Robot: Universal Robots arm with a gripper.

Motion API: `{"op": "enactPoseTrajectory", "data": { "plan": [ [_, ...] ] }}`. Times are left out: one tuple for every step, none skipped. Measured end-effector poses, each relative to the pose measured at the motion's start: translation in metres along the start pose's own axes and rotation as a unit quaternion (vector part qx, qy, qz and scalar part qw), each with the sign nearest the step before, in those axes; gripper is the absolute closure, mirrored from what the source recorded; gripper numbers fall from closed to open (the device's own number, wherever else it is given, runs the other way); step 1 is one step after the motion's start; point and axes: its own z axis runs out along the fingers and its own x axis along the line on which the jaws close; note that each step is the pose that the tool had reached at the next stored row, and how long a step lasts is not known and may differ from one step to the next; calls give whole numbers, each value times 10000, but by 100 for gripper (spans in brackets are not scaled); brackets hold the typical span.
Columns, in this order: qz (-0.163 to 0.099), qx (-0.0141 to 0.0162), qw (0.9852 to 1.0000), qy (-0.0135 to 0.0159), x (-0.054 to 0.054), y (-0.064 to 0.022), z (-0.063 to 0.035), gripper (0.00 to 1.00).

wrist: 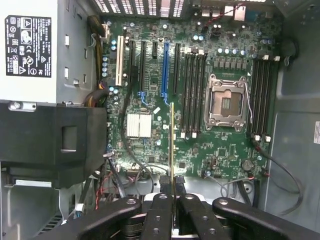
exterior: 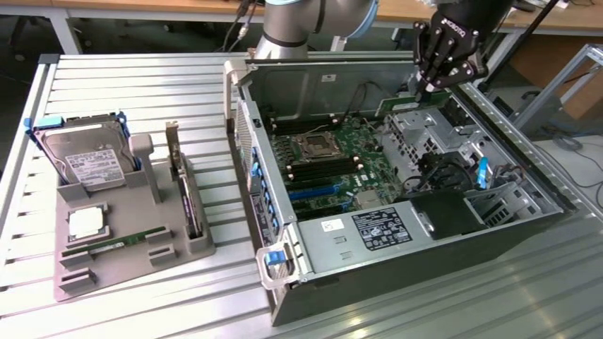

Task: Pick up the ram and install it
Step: 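Insert the ram into the slot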

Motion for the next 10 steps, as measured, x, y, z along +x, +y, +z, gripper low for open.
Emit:
{"op": "enactPoseTrajectory", "data": {
  "plan": [
    [1,0,10000,0,0,3,9,88],
    [0,0,10000,0,0,4,19,88],
    [0,0,10000,0,0,4,30,88],
    [0,0,10000,0,0,4,39,88],
    [0,0,10000,0,0,5,56,88],
    [0,0,10000,0,0,5,67,88],
    [0,0,10000,1,0,5,85,88],
    [0,0,10000,1,0,5,92,88],
    [0,0,10000,0,0,5,106,88],
    [0,0,10000,1,0,6,120,88]
  ]
}}
